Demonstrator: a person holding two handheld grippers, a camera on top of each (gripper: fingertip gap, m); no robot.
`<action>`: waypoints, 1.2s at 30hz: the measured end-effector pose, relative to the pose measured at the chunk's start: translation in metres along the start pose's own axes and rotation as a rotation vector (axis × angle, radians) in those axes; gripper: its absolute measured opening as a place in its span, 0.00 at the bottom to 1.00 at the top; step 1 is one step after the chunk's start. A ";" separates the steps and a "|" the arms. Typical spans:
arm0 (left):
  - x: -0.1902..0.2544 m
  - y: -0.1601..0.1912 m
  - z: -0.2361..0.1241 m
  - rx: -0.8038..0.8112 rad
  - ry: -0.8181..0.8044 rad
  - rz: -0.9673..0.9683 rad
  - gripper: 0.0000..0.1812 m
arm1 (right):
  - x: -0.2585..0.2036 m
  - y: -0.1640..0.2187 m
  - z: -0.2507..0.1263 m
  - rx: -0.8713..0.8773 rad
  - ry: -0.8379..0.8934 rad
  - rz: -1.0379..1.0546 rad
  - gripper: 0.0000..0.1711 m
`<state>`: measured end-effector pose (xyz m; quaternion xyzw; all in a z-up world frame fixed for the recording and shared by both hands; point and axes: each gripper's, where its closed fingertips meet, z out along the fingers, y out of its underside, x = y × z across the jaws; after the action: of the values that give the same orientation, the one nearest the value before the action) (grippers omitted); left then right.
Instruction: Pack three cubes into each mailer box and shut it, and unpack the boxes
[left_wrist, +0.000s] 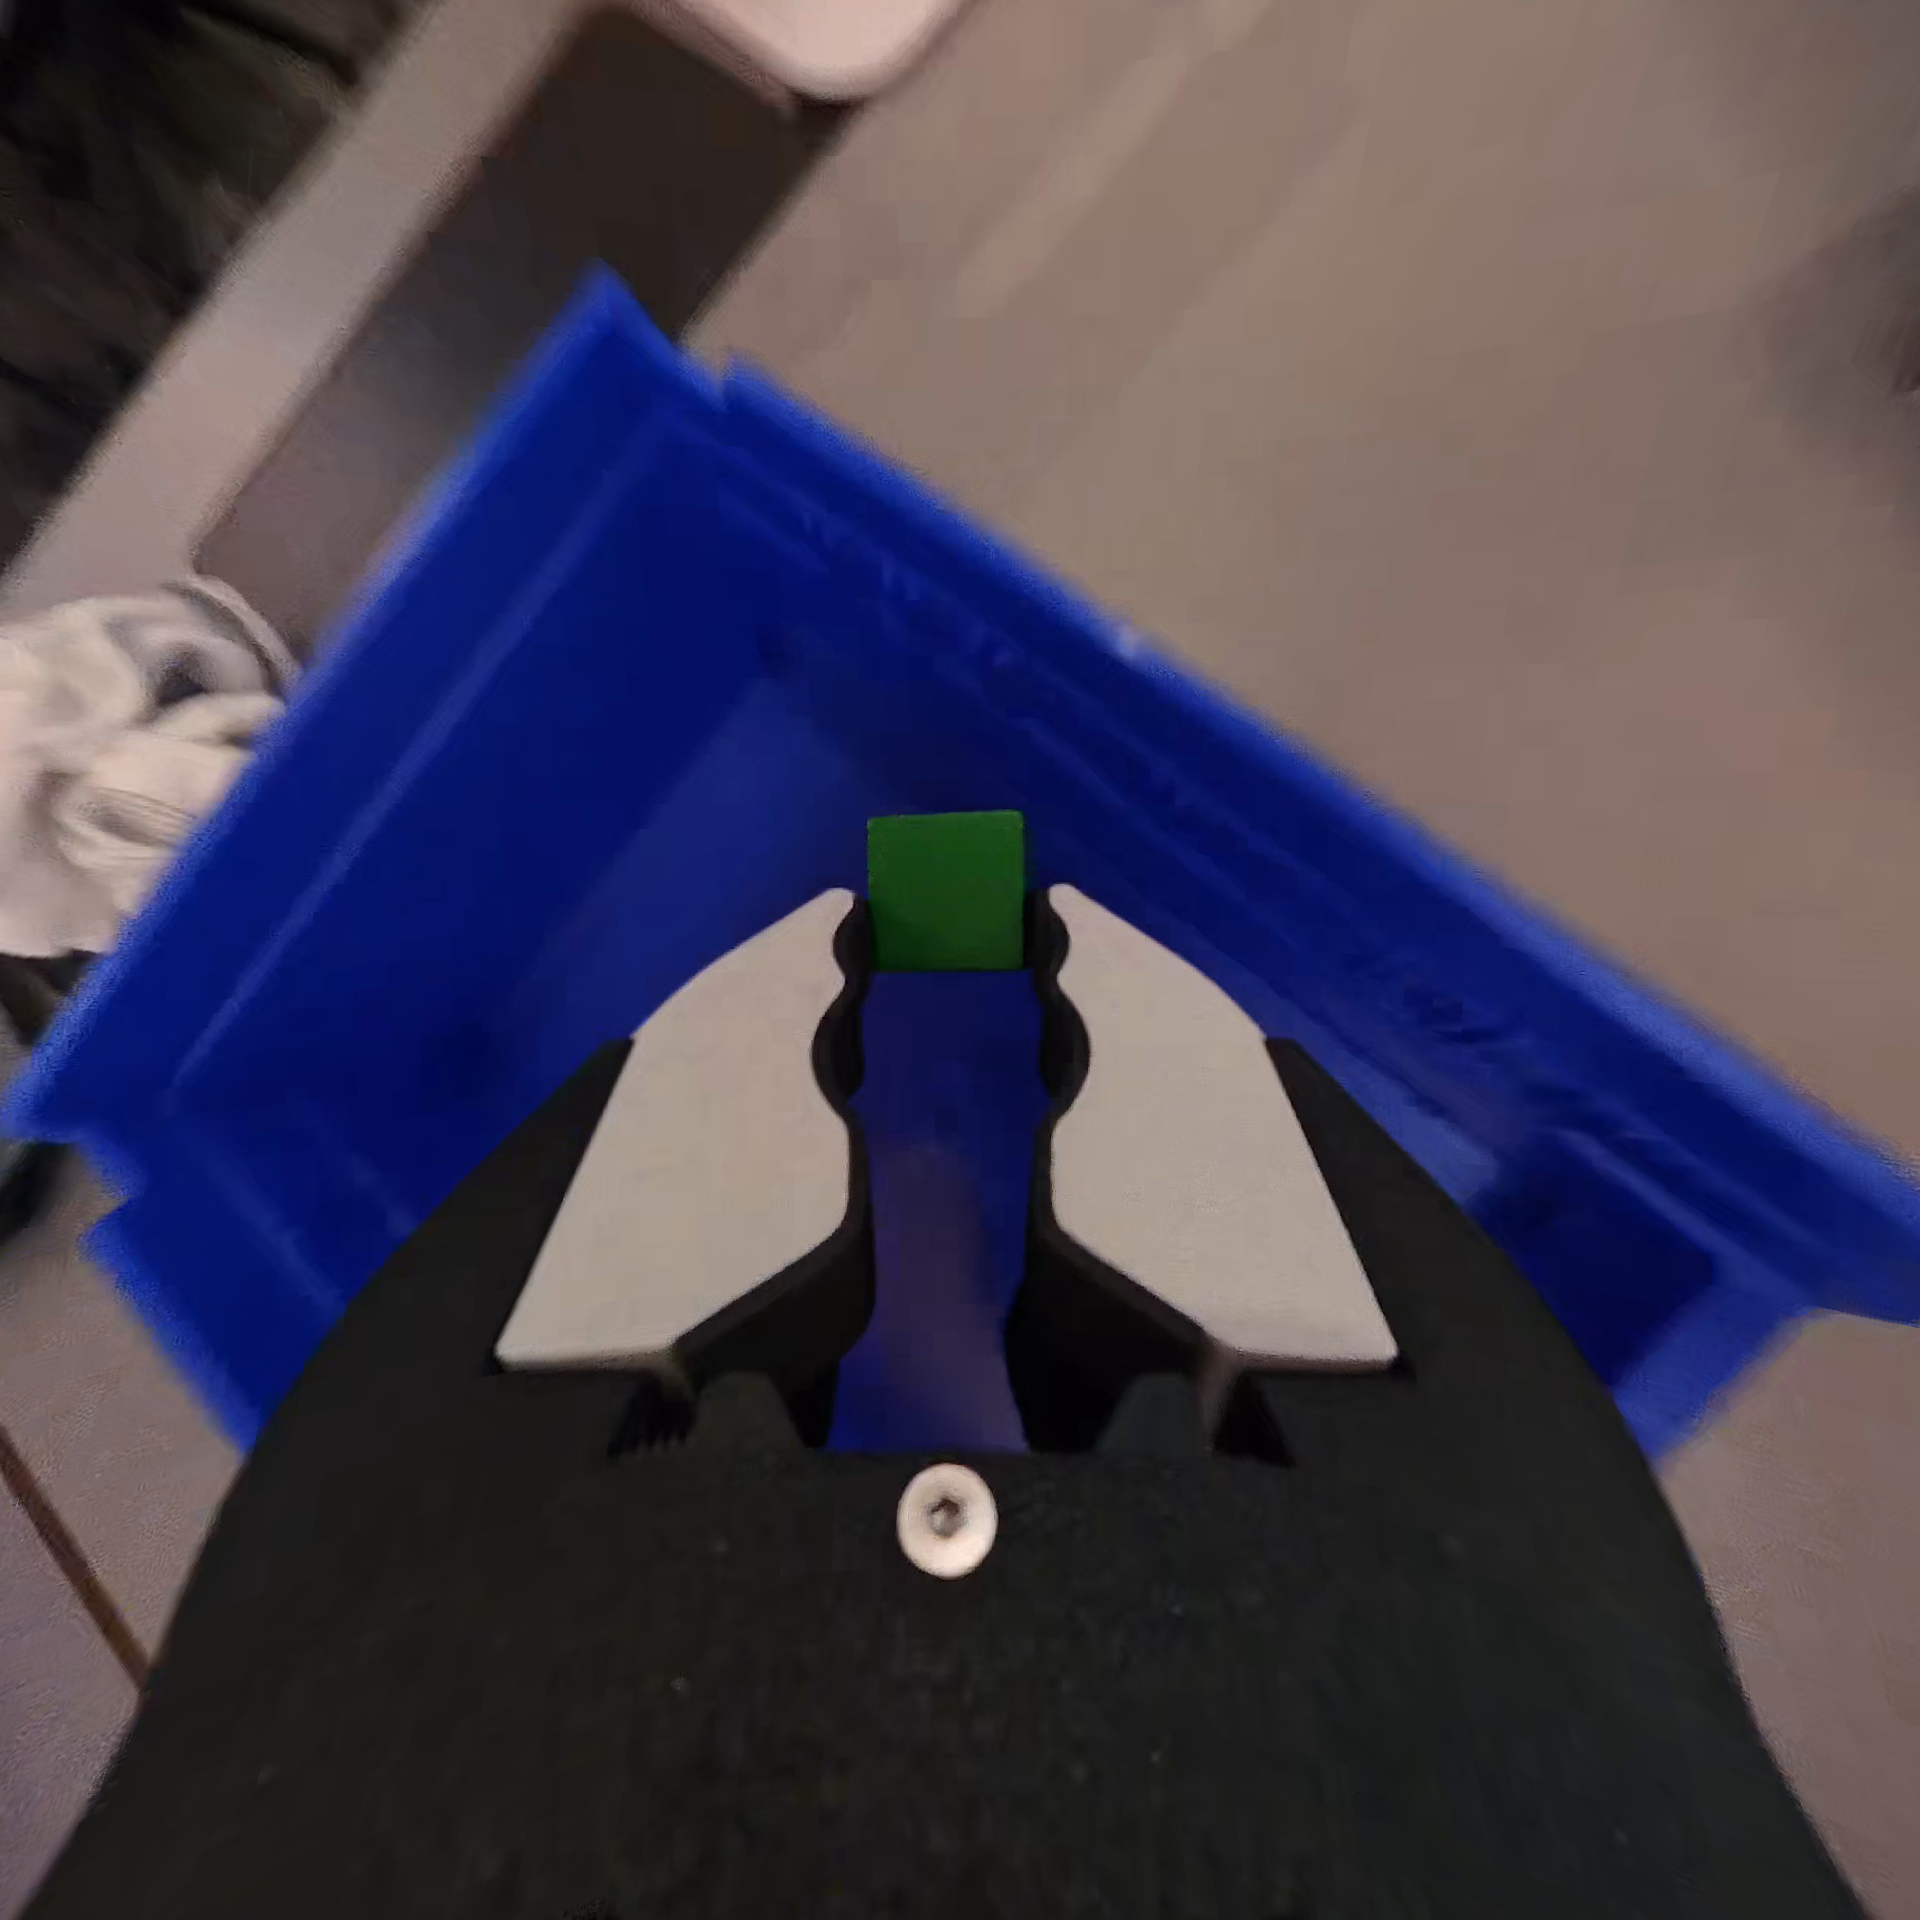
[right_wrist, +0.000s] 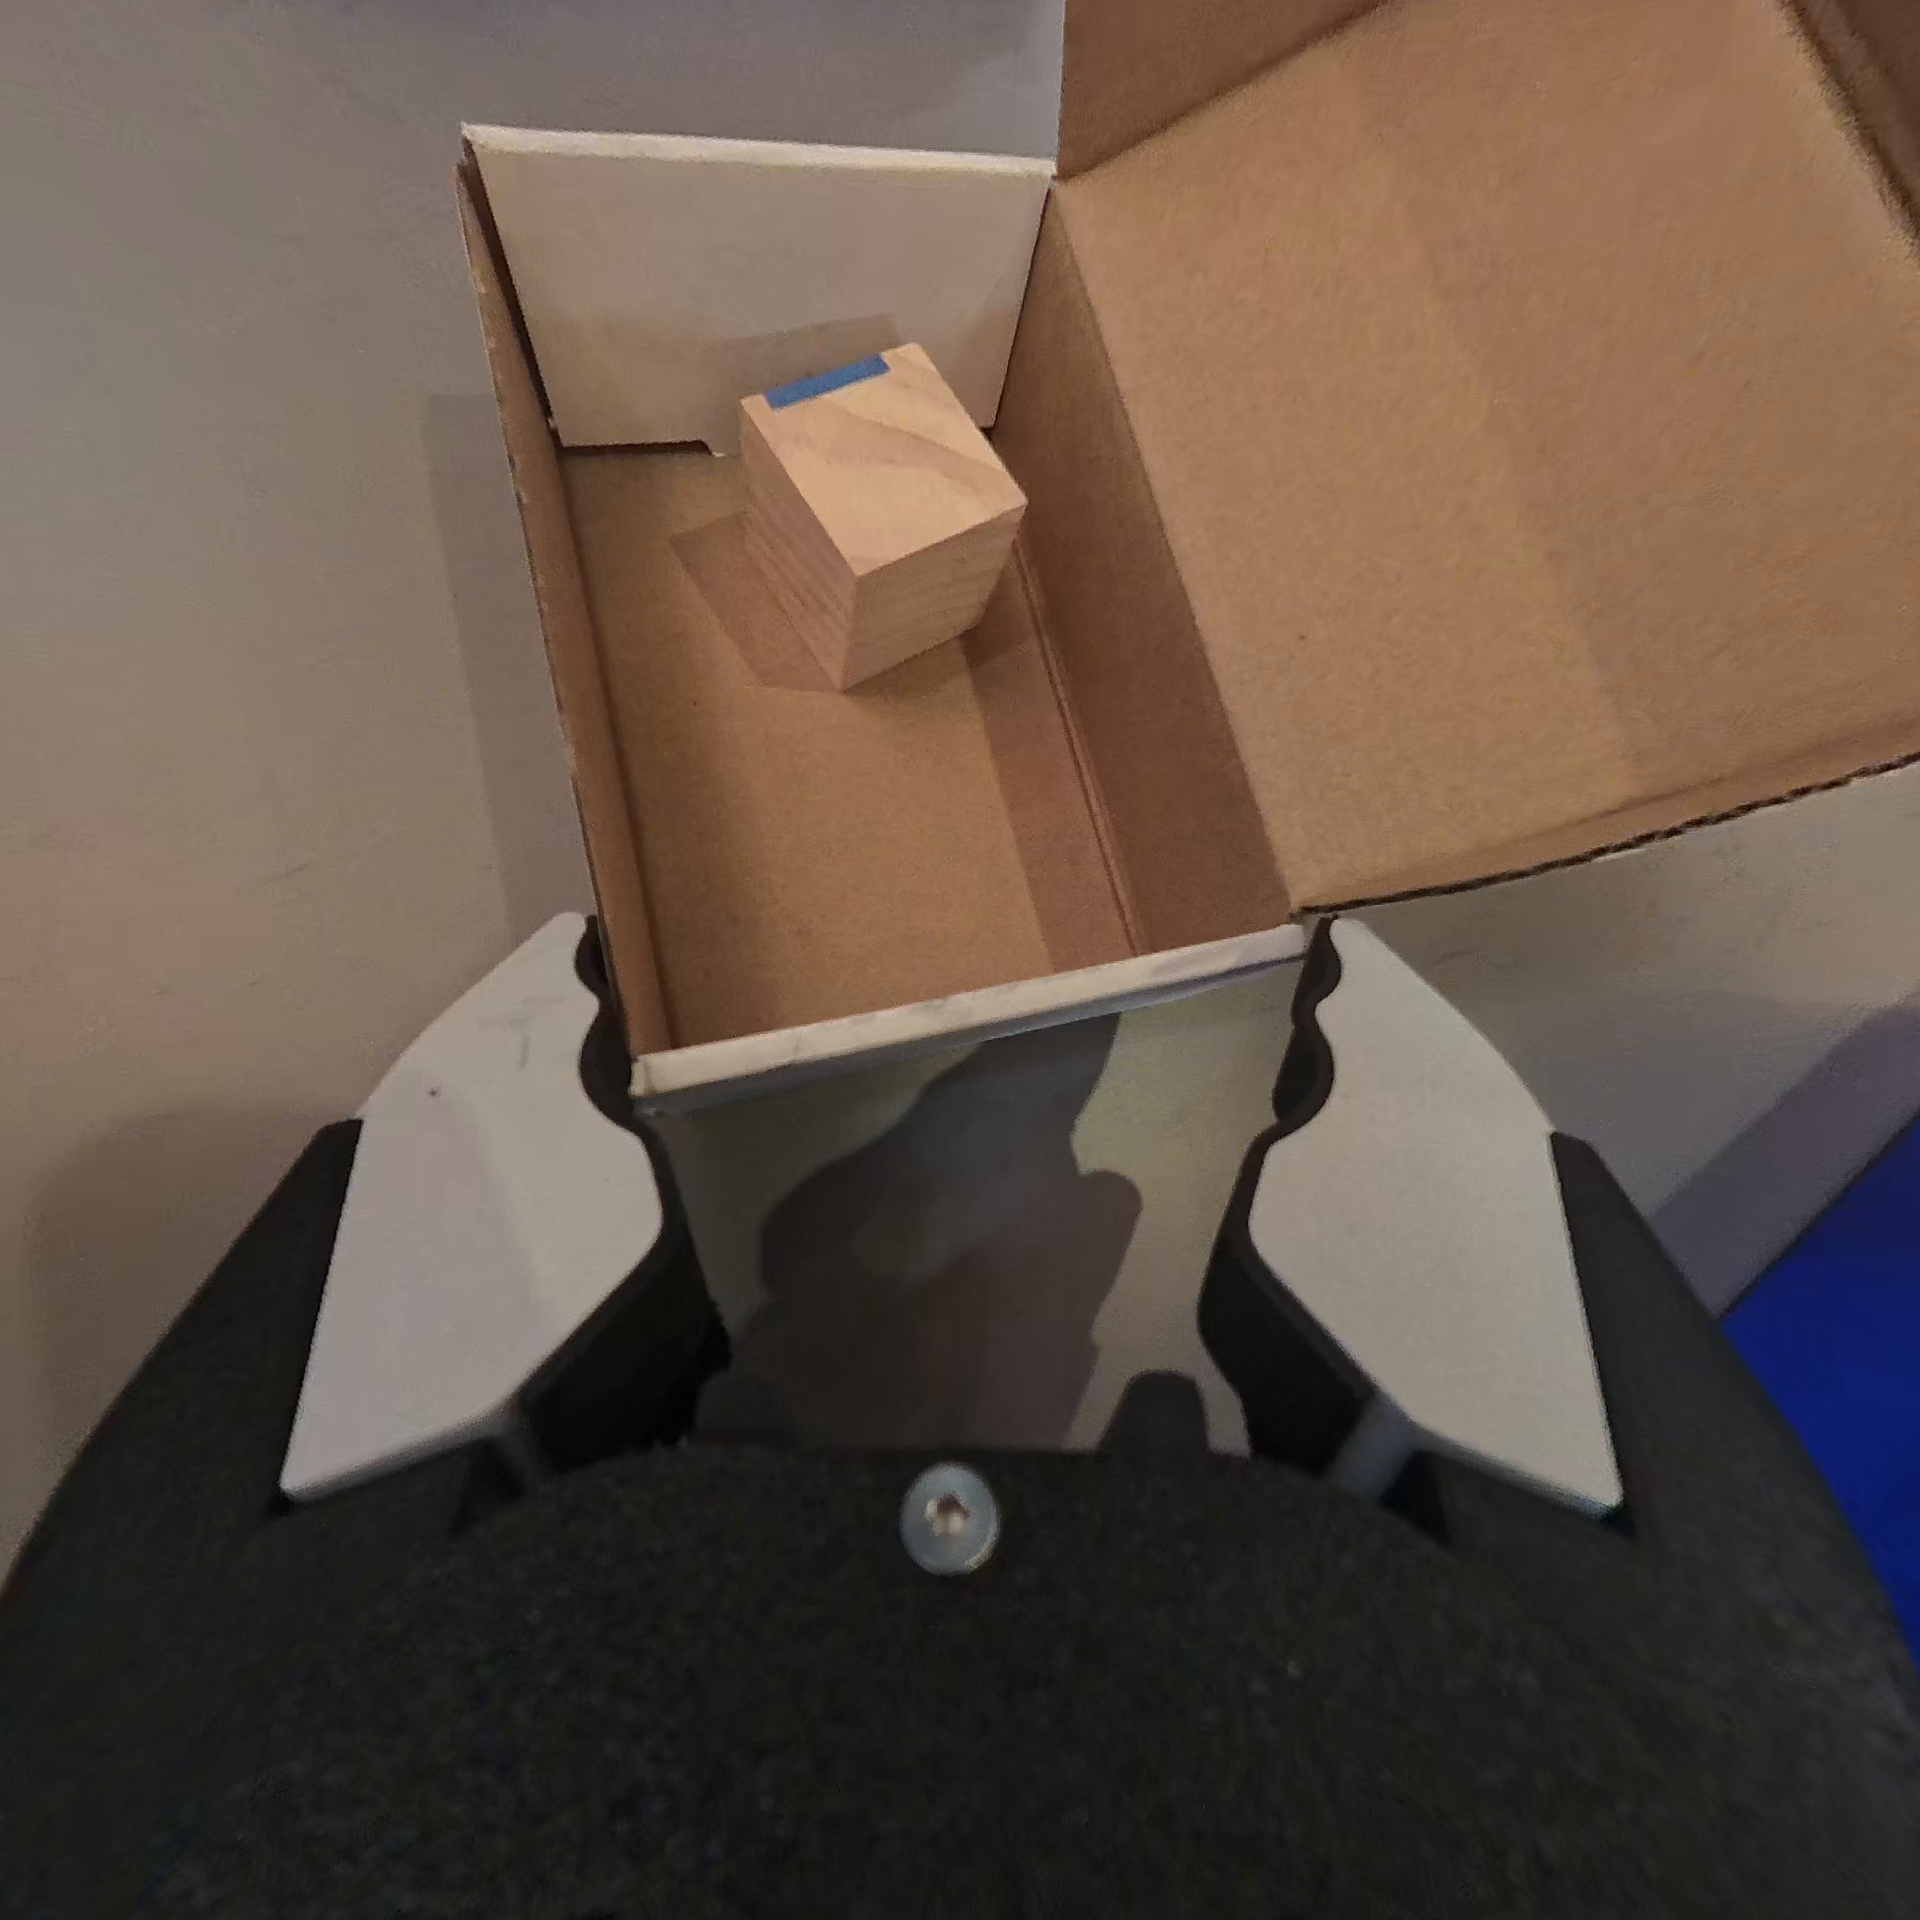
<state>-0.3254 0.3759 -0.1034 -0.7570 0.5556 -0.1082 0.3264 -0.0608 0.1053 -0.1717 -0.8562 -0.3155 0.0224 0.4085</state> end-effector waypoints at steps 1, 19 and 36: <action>0.010 -0.018 -0.019 0.063 -0.008 -0.004 0.16 | 0.000 0.000 0.000 0.000 -0.001 -0.001 0.71; 0.336 -0.125 0.087 -0.121 0.384 0.561 0.15 | -0.003 -0.001 -0.001 0.024 -0.016 -0.002 0.71; 0.341 -0.121 0.120 -0.167 0.179 0.443 0.16 | -0.002 -0.001 -0.001 0.021 -0.020 0.009 0.71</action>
<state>-0.0464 0.1302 -0.1879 -0.6283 0.7418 -0.0545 0.2281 -0.0627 0.1040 -0.1712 -0.8530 -0.3155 0.0360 0.4142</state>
